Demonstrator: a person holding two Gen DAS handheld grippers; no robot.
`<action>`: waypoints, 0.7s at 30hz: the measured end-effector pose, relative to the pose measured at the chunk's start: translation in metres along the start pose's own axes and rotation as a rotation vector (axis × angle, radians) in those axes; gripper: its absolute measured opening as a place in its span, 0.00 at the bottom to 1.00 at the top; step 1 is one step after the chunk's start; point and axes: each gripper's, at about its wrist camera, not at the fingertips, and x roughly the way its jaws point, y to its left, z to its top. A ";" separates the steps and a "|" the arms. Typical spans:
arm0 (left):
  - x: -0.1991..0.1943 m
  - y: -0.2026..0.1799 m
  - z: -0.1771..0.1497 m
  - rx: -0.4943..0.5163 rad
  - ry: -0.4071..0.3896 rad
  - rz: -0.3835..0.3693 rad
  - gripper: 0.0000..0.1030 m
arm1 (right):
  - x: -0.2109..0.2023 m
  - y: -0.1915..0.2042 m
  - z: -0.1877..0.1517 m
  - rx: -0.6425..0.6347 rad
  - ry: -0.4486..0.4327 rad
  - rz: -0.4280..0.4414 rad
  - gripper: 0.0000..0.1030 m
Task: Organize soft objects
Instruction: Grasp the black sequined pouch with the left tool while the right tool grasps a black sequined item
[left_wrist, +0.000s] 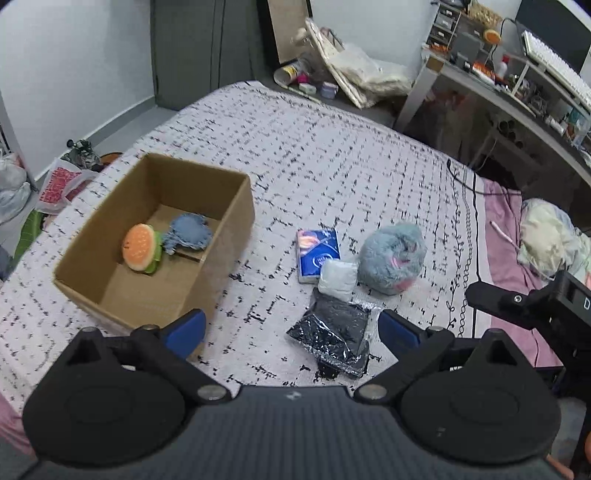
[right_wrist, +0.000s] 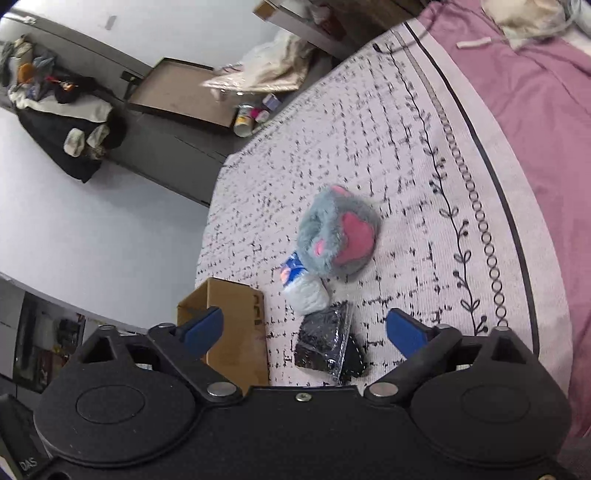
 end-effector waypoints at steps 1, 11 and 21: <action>0.006 -0.001 -0.001 -0.003 0.008 -0.006 0.97 | 0.002 -0.001 0.000 0.008 0.000 -0.006 0.91; 0.056 -0.011 -0.008 -0.006 0.095 -0.018 0.95 | 0.019 -0.017 -0.002 0.093 0.033 -0.061 0.91; 0.094 -0.020 -0.008 -0.038 0.142 -0.011 0.88 | 0.040 -0.029 -0.002 0.111 0.089 -0.110 0.92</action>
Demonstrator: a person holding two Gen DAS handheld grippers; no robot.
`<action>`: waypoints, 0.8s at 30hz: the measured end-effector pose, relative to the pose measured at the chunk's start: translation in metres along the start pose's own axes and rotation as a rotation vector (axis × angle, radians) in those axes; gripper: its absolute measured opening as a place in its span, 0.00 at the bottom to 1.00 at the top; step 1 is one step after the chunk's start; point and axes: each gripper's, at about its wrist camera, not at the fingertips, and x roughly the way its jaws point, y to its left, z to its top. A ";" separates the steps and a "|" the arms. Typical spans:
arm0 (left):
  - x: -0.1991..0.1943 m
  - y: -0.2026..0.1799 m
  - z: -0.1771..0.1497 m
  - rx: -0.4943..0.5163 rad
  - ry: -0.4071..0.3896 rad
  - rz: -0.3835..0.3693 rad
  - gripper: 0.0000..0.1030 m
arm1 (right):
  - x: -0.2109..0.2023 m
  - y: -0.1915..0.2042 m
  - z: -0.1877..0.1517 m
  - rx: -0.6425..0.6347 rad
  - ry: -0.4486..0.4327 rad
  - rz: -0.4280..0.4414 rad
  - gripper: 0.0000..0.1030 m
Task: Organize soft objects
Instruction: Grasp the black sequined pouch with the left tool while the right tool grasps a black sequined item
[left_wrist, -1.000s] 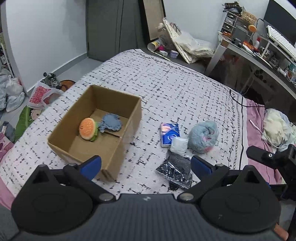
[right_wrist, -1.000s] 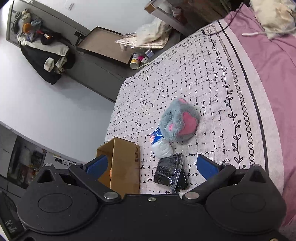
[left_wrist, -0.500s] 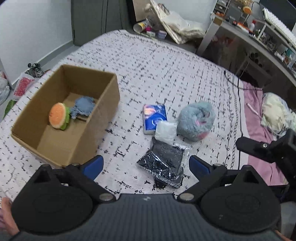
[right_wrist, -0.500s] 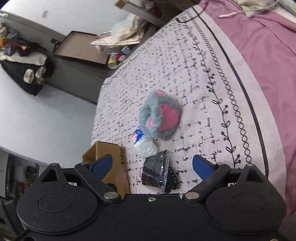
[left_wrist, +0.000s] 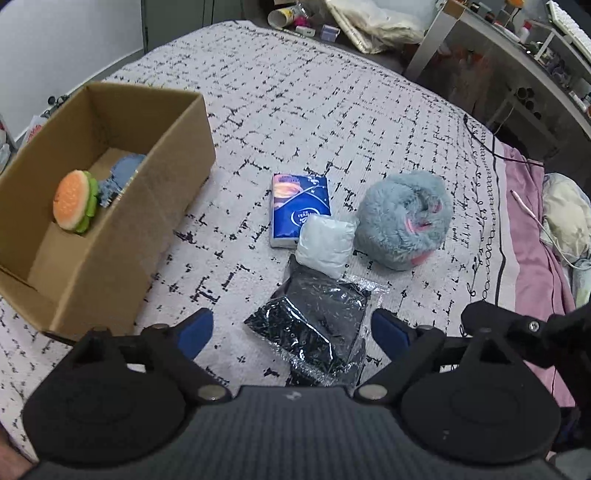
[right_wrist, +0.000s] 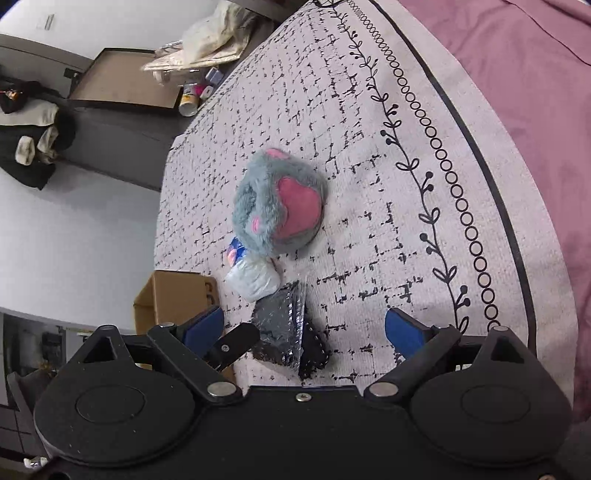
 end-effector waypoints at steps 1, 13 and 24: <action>0.004 0.000 0.000 -0.004 0.005 0.002 0.87 | 0.003 -0.002 0.001 0.011 0.007 0.001 0.92; 0.037 0.009 0.002 -0.086 0.034 -0.005 0.61 | 0.033 -0.017 0.008 0.081 0.079 -0.009 0.76; 0.020 0.032 0.001 -0.196 -0.038 -0.001 0.30 | 0.056 -0.004 0.003 0.045 0.122 -0.024 0.70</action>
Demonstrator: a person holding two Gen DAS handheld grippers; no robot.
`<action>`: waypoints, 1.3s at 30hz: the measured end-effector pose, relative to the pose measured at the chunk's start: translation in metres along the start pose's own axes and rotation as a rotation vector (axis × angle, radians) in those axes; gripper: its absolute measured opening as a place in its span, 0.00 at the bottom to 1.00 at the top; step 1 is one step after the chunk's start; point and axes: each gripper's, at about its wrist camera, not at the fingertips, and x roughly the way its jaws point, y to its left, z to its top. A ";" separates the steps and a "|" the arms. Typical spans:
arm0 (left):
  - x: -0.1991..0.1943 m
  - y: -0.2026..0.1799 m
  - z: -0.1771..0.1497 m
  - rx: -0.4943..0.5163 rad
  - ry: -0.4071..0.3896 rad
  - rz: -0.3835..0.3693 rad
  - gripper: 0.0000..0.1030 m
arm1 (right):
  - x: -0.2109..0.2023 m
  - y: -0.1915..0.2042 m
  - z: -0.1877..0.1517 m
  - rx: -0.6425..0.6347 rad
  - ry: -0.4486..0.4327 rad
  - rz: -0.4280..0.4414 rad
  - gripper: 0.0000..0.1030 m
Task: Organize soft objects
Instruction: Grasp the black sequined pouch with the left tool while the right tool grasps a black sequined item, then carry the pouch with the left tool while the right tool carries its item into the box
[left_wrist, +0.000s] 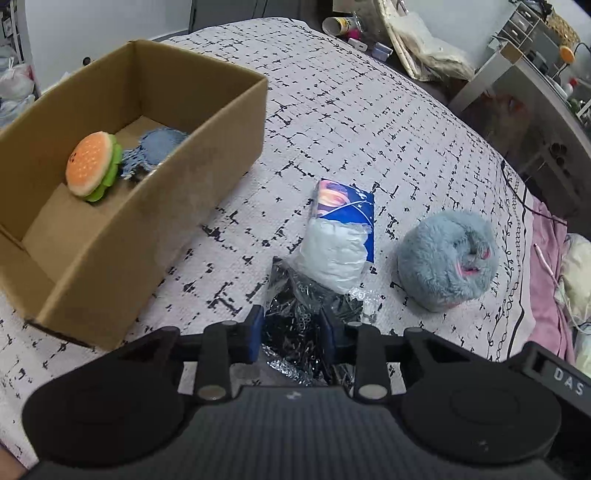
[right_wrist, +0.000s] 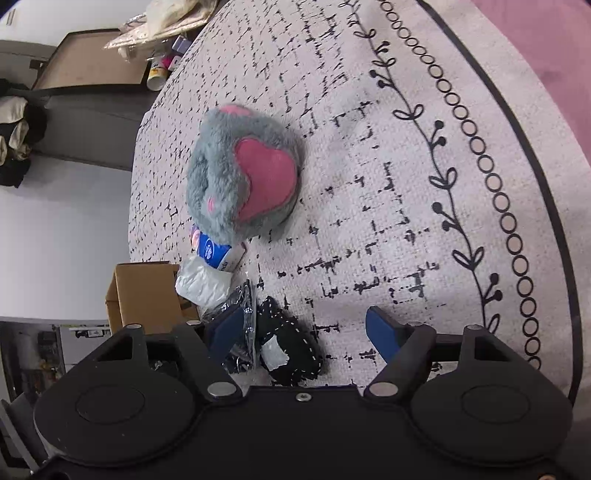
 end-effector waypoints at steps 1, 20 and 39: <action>-0.001 0.002 0.000 -0.004 0.001 -0.001 0.30 | 0.002 0.002 -0.001 -0.010 0.004 -0.001 0.70; -0.041 0.021 0.003 -0.004 -0.047 0.025 0.29 | 0.023 0.042 -0.022 -0.200 0.000 -0.038 0.16; -0.114 0.027 0.007 0.024 -0.158 -0.011 0.29 | -0.046 0.053 -0.044 -0.288 -0.162 0.098 0.12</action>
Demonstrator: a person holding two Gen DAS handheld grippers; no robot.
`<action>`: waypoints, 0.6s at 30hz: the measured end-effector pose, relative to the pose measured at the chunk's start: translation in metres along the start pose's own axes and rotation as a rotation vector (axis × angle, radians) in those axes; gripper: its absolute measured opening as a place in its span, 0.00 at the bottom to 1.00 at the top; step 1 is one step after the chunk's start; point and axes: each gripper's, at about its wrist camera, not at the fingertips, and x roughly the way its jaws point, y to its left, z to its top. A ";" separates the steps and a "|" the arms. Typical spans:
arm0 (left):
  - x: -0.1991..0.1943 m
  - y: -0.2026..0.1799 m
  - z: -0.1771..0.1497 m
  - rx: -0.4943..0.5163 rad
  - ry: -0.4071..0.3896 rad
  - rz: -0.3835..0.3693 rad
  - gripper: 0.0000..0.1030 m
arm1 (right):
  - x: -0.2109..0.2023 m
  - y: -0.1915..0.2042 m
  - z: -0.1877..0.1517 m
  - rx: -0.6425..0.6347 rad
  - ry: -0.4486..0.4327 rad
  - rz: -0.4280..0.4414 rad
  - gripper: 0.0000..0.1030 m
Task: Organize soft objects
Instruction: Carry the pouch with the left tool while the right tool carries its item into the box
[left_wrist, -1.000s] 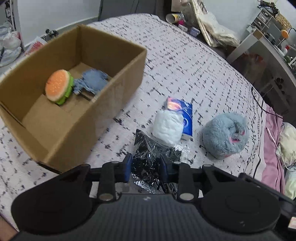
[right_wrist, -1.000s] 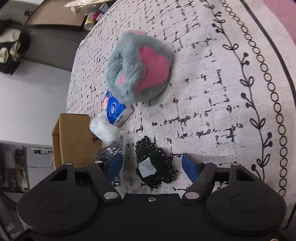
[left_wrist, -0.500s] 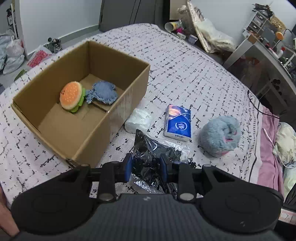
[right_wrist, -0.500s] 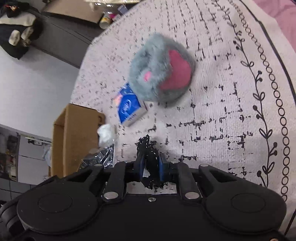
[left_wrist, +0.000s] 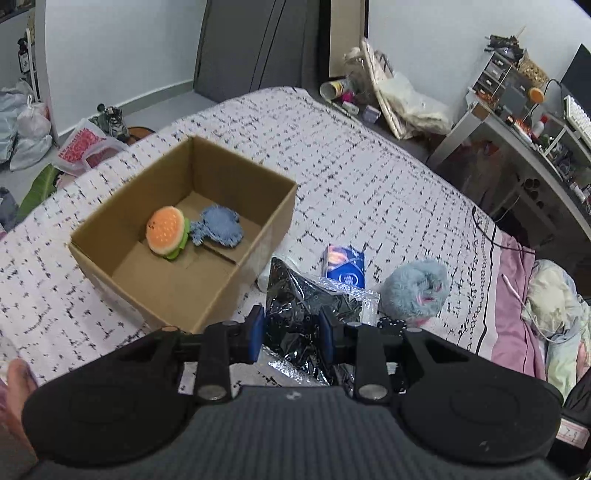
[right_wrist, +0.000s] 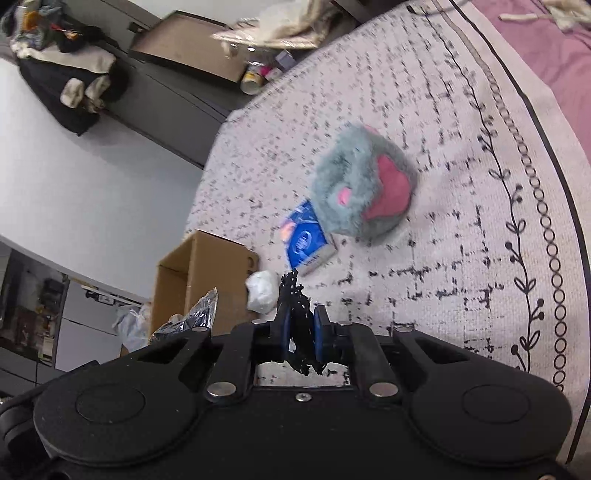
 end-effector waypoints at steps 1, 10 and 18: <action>-0.003 0.001 0.001 0.000 -0.007 0.001 0.29 | -0.003 0.001 0.000 -0.004 -0.007 0.007 0.12; -0.016 0.010 0.005 -0.006 -0.037 0.011 0.29 | -0.015 0.015 0.001 -0.044 -0.071 0.055 0.12; -0.023 0.020 0.011 -0.017 -0.058 0.014 0.29 | -0.018 0.023 0.002 -0.063 -0.110 0.108 0.12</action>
